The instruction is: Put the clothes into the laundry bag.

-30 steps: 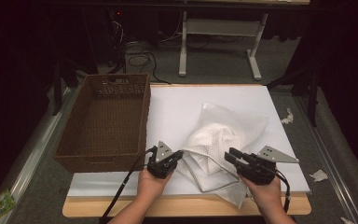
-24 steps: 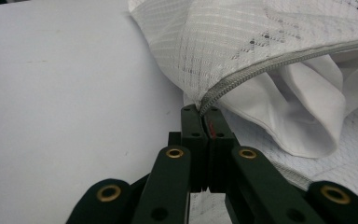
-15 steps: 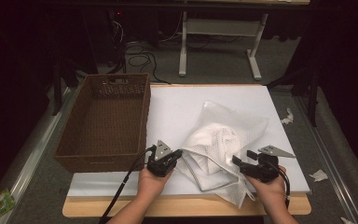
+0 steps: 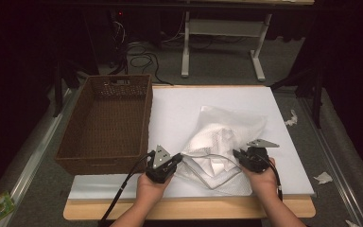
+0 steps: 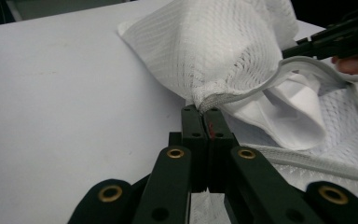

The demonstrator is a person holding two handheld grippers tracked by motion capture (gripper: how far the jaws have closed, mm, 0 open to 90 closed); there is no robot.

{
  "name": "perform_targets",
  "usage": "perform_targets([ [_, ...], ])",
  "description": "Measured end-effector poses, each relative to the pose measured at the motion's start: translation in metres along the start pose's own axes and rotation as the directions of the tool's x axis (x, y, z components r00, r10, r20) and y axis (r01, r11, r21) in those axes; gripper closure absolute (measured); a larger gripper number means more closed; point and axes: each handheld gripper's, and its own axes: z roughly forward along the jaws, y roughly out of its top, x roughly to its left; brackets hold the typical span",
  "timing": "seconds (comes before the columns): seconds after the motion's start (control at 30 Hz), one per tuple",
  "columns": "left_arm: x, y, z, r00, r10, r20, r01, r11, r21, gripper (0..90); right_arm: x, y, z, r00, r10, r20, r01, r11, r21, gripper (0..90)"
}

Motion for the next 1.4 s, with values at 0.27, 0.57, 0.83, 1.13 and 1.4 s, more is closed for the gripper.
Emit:
perform_targets([
  [0.27, -0.005, -0.001, -0.009, 0.9994, 0.02, -0.027, -0.021, 0.9994, -0.027, 89.4, 0.002, 0.021, 0.021, 0.9988, -0.049, 0.003, 0.05, 0.998, -0.033, 83.3],
  [0.57, -0.003, -0.002, -0.006, 0.9984, 0.023, -0.052, -0.024, 0.9996, -0.015, 89.3, 0.002, 0.042, 0.044, 0.9938, -0.112, 0.005, 0.112, 0.992, -0.062, 83.2],
  [0.83, 0.003, -0.003, -0.001, 0.9974, -0.001, -0.073, 0.0, 1.0, -0.006, 88.7, 0.003, 0.037, 0.03, 0.9939, -0.11, 0.001, 0.11, 0.991, -0.076, 71.4],
  [1.13, 0.005, -0.004, 0.001, 0.9968, -0.002, -0.079, 0.002, 1.0, -0.003, 86.6, 0.008, 0.026, -0.011, 0.9948, -0.1, -0.021, 0.096, 0.987, -0.128, 57.6],
  [1.4, 0.002, -0.001, -0.006, 0.9952, 0.009, -0.097, -0.012, 0.9995, -0.031, 59.6, 0.009, 0.018, -0.035, 0.9948, -0.097, -0.032, 0.09, 0.982, -0.166, 32.7],
])
